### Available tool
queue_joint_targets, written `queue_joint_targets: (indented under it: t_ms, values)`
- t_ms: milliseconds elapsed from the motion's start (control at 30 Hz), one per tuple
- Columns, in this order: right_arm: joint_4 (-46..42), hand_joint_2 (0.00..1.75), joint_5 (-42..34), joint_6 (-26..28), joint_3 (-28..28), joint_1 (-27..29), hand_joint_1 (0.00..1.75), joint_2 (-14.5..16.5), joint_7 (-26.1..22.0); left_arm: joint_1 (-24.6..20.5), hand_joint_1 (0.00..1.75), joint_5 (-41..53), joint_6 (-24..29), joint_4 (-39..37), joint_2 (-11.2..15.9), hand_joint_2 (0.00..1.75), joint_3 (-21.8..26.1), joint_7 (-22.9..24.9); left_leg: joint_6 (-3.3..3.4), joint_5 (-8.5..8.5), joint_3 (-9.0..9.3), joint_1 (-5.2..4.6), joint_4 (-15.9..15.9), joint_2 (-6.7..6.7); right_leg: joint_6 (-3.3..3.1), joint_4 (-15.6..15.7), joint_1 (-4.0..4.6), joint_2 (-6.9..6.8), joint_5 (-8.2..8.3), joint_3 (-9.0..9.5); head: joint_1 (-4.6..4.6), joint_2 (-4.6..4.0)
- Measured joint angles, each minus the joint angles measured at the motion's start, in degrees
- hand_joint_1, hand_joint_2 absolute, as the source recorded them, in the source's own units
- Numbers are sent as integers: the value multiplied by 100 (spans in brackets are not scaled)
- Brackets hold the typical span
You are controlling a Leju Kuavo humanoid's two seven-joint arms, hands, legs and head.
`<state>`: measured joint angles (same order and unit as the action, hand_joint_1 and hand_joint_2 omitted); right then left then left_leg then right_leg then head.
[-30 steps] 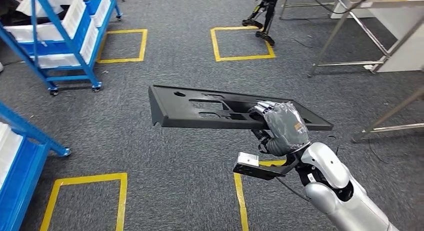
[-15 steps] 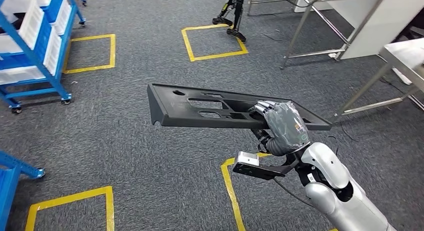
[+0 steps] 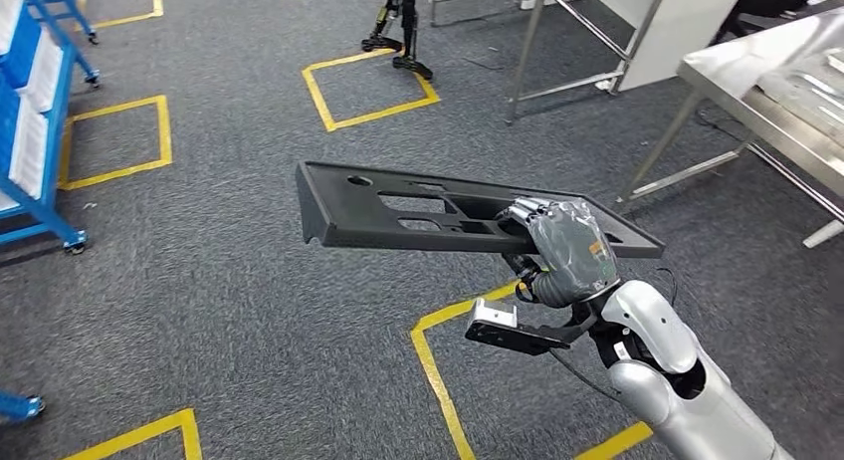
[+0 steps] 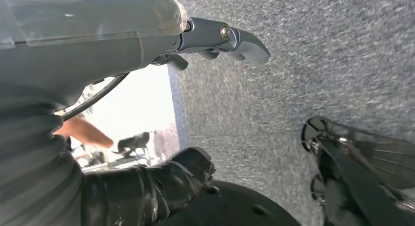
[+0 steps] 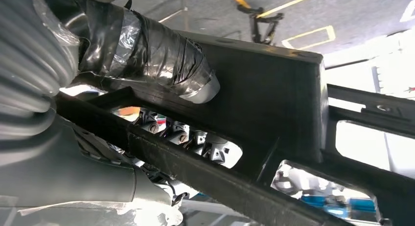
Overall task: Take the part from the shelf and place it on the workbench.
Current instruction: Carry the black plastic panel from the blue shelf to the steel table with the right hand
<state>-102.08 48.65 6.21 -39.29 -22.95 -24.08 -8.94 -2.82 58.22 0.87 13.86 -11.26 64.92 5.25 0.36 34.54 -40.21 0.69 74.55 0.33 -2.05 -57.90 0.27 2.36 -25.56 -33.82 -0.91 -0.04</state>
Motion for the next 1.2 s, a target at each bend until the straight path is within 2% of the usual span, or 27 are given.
queue_joint_targets:
  t_ms: [33,67,133,167,200,267,333,367,400,467,500,533,567,600,667,700,733,800,867,933,1000,1033,1067,1100,1133,1167,1200]
  values:
    - [1,175,0,-1,-1,0,175,7,0,2,0,2,0,0,0,175,0,0,7,-192,49,0,-188,-14,7,-29,-1,81,-19,1,0,0]
    - [1,175,1,-1,-1,0,175,14,0,3,0,4,0,0,1,175,0,-1,19,-442,187,1,-556,-73,23,-69,-7,156,-47,1,-1,0]
    - [1,175,2,-2,-1,-6,175,27,0,7,0,6,0,0,4,175,0,-2,48,-734,462,13,-1215,-314,74,-164,-15,283,-106,-38,-3,0]
    - [1,175,2,-3,1,-8,175,29,0,6,0,7,0,0,6,175,0,-4,61,-772,530,8,-1378,-400,107,-200,-27,331,-124,-68,-6,0]
    - [2,175,2,-4,2,-8,175,30,0,3,0,7,0,0,7,175,0,-6,75,-746,547,0,-1412,-435,139,-216,-38,373,-130,-96,-6,0]
    - [3,175,2,-5,4,-3,175,30,0,-4,0,8,0,0,7,175,0,-9,94,-752,552,-27,-1425,-381,178,-212,-62,421,-124,-115,-5,0]
    - [3,175,2,-5,4,1,175,30,0,-4,0,8,1,0,7,175,0,-9,102,-751,555,-31,-1425,-370,188,-205,-67,435,-120,-115,-2,0]
    - [2,175,2,-5,4,4,175,30,0,-8,0,8,1,0,7,175,1,-9,127,-767,572,-20,-1457,-324,204,-213,-68,405,-125,-116,-1,0]
    - [1,175,2,-4,8,-2,175,32,0,-7,0,8,2,0,8,175,1,-9,164,-780,600,-14,-1502,-236,248,-462,-70,252,-260,-241,-13,0]
    - [3,175,2,-4,14,-9,175,36,0,-4,0,7,2,0,8,175,1,-9,238,-795,657,-2,-1592,-15,348,-1222,-88,-70,-608,-637,-37,0]
    - [8,175,2,-4,16,-12,175,37,0,1,0,7,2,0,7,175,0,-9,250,-781,672,-7,-1605,77,390,-1614,-101,-200,-752,-854,-49,0]
    - [13,175,2,-4,15,-6,175,36,0,2,0,7,2,0,7,175,0,-9,248,-766,683,-7,-1605,143,403,-1695,-114,-211,-713,-916,-48,0]
    - [16,175,2,-5,15,-2,175,36,0,2,0,6,2,0,7,175,1,-9,240,-748,701,-7,-1605,205,409,-1562,-121,-229,-574,-866,-48,0]
    - [18,175,2,-4,16,-2,175,36,0,3,0,6,0,0,7,175,1,-9,228,-727,731,-7,-1605,266,403,-1209,-121,-281,-355,-693,-48,0]
    - [18,175,2,-3,21,-10,175,36,0,2,0,5,-8,0,7,175,1,-9,187,-682,794,-21,-1608,369,357,-433,-70,-519,-47,-298,-48,0]
    - [17,175,2,-2,23,-20,175,36,-1,0,0,5,-11,0,7,175,1,-10,161,-663,817,-31,-1613,417,320,-193,-36,-601,18,-179,-47,0]
    - [17,175,2,-2,26,-28,175,36,-1,-4,0,5,-14,0,7,175,1,-10,132,-648,836,-40,-1621,464,285,-111,-3,-632,6,-145,-47,0]
    - [15,175,2,-1,33,-38,175,36,-1,-23,0,5,-16,0,5,175,0,-13,66,-614,879,-41,-1639,546,212,-78,0,-494,16,-131,-45,0]
    - [7,175,2,1,43,-51,175,36,0,-34,0,5,-18,0,5,175,0,-13,14,-489,853,-25,-1483,394,138,-13,-33,-370,34,-75,-41,0]
    - [1,175,2,1,48,-74,175,36,0,-24,0,5,-24,0,7,175,0,-19,-1,-194,568,-9,-895,123,72,22,-47,-260,31,-39,-38,0]
    - [1,175,5,0,47,-73,175,36,0,-10,0,5,-31,0,7,175,0,-42,-4,47,134,-5,-153,23,29,16,-35,-132,4,-27,-37,0]
    - [1,175,11,0,47,-67,175,36,0,-3,0,5,-34,0,7,175,0,-58,-2,23,-1,-5,19,9,23,6,-30,-55,-14,-15,-36,0]
    - [1,175,17,1,48,-64,175,36,0,4,0,5,-37,0,7,175,0,-76,7,-117,-30,-5,-30,-2,25,-9,-26,28,-36,1,-36,0]
    - [1,175,23,1,48,-64,175,37,0,9,0,6,-39,0,7,175,0,-92,25,-353,55,-5,-305,-43,37,-32,-27,111,-66,22,-36,0]
    - [1,175,30,2,48,-64,175,38,0,15,0,7,-40,0,8,175,1,-104,51,-589,199,-4,-694,-147,55,-61,-35,187,-103,42,-37,0]
    - [1,175,34,2,48,-68,175,39,0,19,0,7,-43,0,10,175,1,-112,71,-729,358,1,-1067,-261,84,-97,-31,256,-147,48,-39,0]
    - [1,175,39,2,49,-69,175,39,0,19,0,8,-45,0,11,175,1,-117,86,-797,480,0,-1336,-351,119,-118,-35,318,-182,47,-40,0]
